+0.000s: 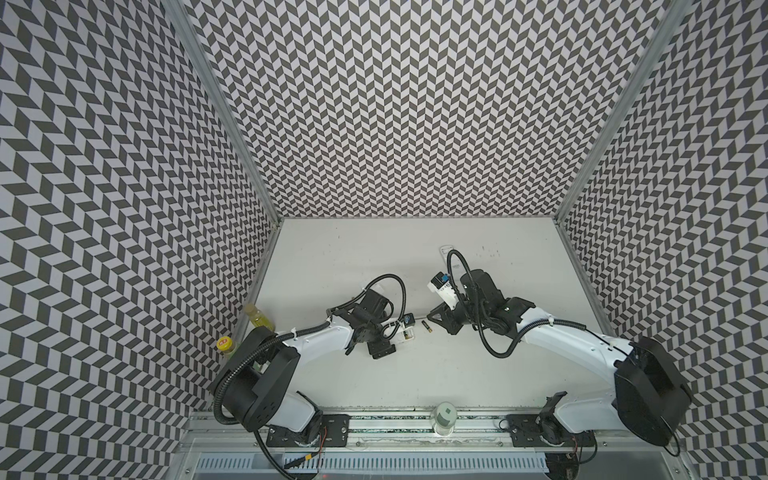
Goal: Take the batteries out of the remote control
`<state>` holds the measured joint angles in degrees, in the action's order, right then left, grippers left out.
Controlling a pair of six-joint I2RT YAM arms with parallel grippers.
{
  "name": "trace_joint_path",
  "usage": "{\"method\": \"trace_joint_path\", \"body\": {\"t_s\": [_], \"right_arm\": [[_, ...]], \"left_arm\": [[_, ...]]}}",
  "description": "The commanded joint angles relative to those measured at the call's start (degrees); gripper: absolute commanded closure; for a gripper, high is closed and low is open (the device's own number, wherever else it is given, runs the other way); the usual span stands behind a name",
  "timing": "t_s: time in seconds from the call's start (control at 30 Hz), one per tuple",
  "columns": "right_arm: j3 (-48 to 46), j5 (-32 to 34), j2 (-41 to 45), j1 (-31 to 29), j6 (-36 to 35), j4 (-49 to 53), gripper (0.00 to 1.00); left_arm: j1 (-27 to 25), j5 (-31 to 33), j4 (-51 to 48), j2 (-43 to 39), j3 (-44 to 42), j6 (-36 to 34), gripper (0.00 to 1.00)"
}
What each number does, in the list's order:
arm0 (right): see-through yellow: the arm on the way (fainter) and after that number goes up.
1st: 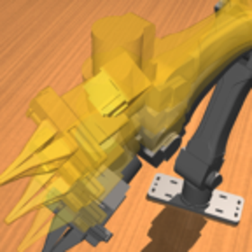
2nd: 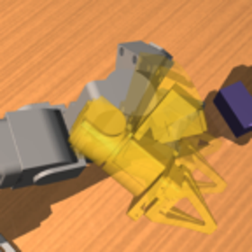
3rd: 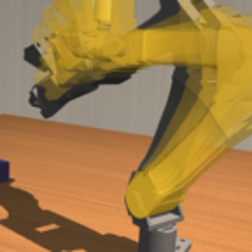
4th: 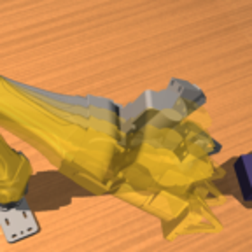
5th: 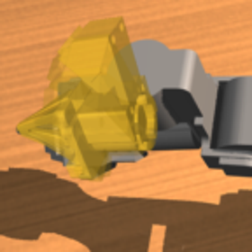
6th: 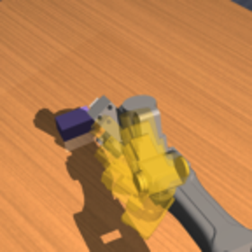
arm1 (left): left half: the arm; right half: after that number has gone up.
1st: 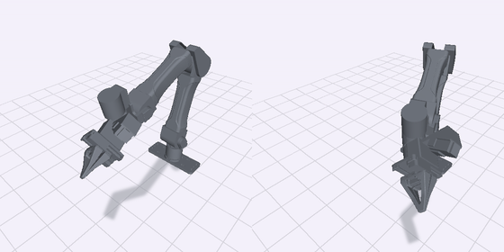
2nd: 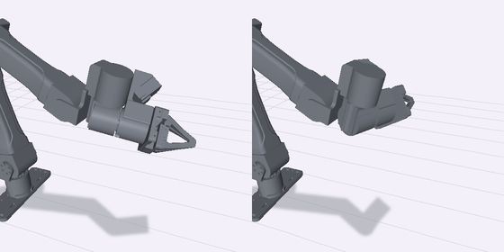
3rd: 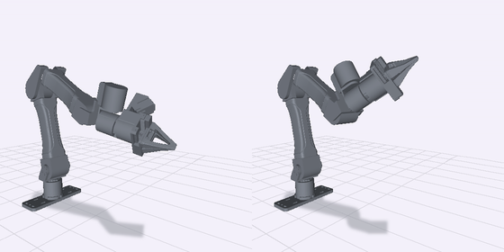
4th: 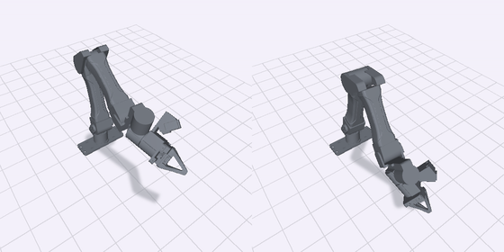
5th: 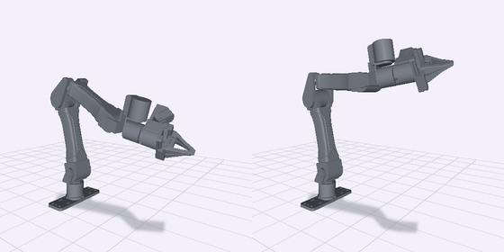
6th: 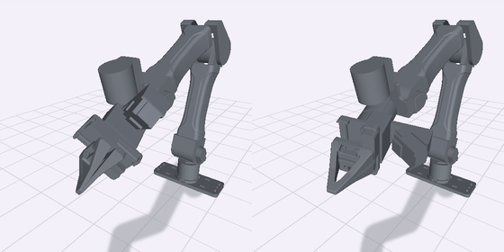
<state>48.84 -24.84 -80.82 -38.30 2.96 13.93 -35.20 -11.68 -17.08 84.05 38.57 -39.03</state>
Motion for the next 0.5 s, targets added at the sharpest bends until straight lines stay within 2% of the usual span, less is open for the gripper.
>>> {"method": "trace_joint_path", "body": {"t_s": [0.0, 0.27, 0.47], "right_arm": [[1.9, -5.2, -1.3, 0.6, 2.1, -0.2, 1.0], [0.3, -7.2, -1.9, 2.5, 3.9, -1.4, 1.0], [-2.5, -9.2, -2.2, 3.4, 5.9, -4.9, 1.0]], "left_arm": [[0.2, -2.6, -0.5, 0.8, 1.6, -1.4, 0.12], [-0.1, -8.1, -0.3, 4.3, 5.2, -1.3, 0.12], [-0.2, -6.0, 0.5, 8.1, 7.6, -0.7, 0.14]]}}
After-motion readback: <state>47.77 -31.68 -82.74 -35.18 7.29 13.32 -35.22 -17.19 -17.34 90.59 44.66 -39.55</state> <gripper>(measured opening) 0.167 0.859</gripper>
